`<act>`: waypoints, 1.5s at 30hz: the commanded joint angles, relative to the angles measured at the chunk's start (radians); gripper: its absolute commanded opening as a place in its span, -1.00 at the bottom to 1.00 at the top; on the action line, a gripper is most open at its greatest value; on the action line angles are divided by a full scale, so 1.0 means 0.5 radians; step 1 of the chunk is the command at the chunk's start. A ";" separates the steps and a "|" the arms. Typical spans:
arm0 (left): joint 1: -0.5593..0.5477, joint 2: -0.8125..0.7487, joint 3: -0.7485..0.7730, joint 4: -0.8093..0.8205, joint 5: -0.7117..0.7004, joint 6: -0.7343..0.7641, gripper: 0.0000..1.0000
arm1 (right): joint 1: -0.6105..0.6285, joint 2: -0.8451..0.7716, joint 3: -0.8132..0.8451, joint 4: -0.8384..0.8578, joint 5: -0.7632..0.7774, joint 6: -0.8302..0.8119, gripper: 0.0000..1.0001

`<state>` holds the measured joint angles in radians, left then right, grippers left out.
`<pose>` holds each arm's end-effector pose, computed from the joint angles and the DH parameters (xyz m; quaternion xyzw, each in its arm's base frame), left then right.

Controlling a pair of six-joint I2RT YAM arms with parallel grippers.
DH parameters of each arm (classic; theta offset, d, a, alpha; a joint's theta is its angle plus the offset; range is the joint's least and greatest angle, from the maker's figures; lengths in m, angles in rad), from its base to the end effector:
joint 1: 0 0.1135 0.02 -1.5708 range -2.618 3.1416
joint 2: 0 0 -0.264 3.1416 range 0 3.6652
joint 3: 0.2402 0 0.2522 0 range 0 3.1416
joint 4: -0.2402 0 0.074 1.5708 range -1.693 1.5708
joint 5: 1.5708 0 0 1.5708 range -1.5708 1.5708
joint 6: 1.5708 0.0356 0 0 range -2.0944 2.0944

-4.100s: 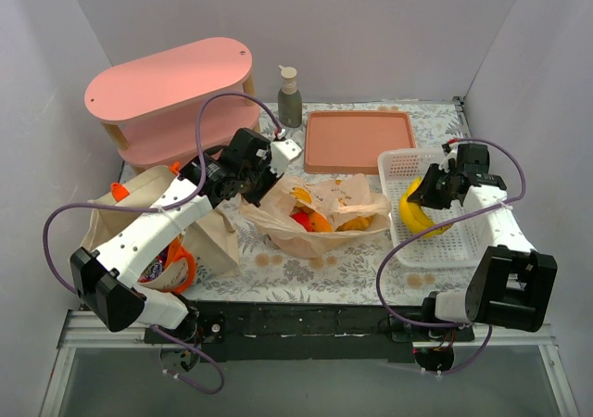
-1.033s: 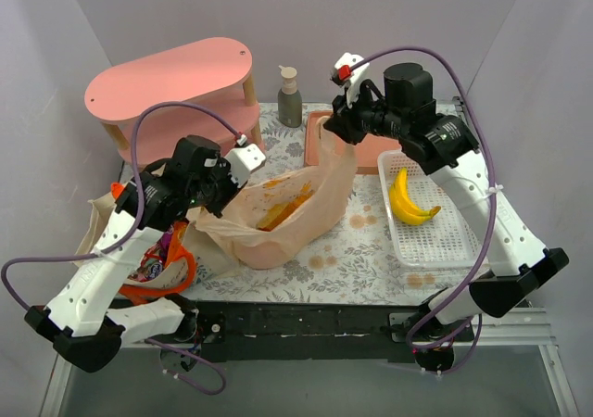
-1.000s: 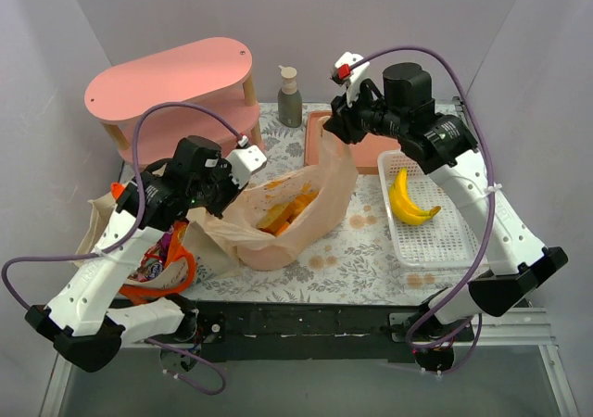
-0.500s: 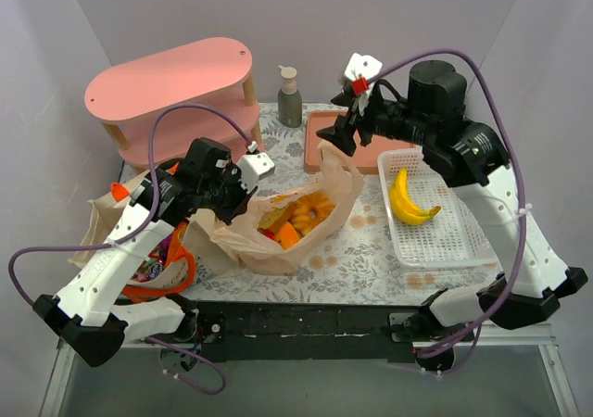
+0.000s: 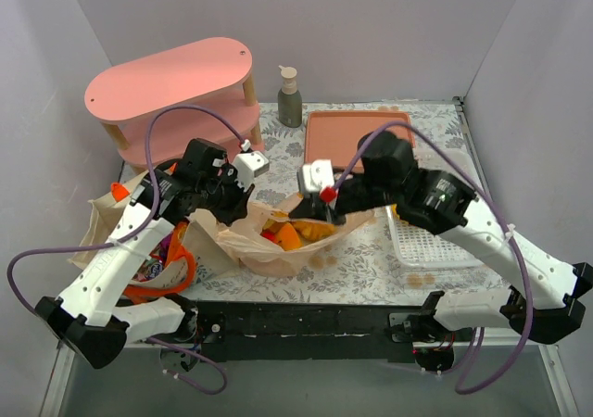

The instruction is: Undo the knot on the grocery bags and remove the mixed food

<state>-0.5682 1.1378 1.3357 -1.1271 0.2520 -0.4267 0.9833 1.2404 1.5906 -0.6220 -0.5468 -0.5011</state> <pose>0.1659 -0.1165 0.3732 0.1061 0.9363 -0.2541 0.2180 0.1201 0.2137 0.4756 -0.6386 0.4548 0.3479 0.5141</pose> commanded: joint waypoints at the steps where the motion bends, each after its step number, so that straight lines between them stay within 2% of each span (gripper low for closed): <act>1: 0.084 -0.027 0.047 -0.087 0.183 0.000 -1.00 | 0.138 -0.103 -0.315 0.244 -0.005 0.097 -0.97; 8: 0.090 -0.149 0.028 -0.007 0.177 -0.006 -1.00 | 0.184 0.096 -0.423 0.253 0.247 -0.096 -0.97; 13: 0.090 -0.189 0.007 0.030 0.156 -0.009 -1.00 | 0.432 0.124 -0.732 0.274 0.495 -0.375 -0.97; 16: 0.090 -0.211 -0.082 0.073 0.082 0.007 -1.00 | 0.583 0.008 -1.045 0.345 0.444 -0.424 -0.97; 20: 0.090 -0.269 -0.271 0.051 0.042 0.007 -1.00 | 0.666 -0.069 -1.306 0.326 0.097 -0.232 -0.97; 23: 0.090 -0.382 -0.419 0.033 0.067 0.022 -1.00 | 0.672 -0.100 -1.493 0.571 0.121 -0.020 -0.97; 25: 0.093 -0.407 -0.487 0.006 0.067 0.034 -1.00 | 0.675 -0.112 -1.491 0.652 0.337 0.011 -0.97; 28: 0.093 -0.426 -0.466 -0.019 0.048 0.031 -1.00 | 0.644 -0.085 -1.387 0.566 0.507 -0.071 -0.97; 34: 0.096 -0.370 -0.435 0.033 0.082 0.013 -1.00 | 0.473 -0.051 -1.184 0.535 0.596 0.020 -0.97; 40: 0.099 -0.245 -0.309 0.042 0.140 0.013 -1.00 | 0.430 0.084 -1.273 0.707 0.845 0.091 -0.97; 45: 0.099 -0.195 -0.239 0.036 0.153 0.013 -1.00 | 0.350 0.259 -1.288 0.881 0.952 0.351 -0.97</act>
<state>-0.5251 1.0328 1.1591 -1.1152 0.3035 -0.4229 1.1831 1.3247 0.9558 -0.2874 -0.1593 -0.4355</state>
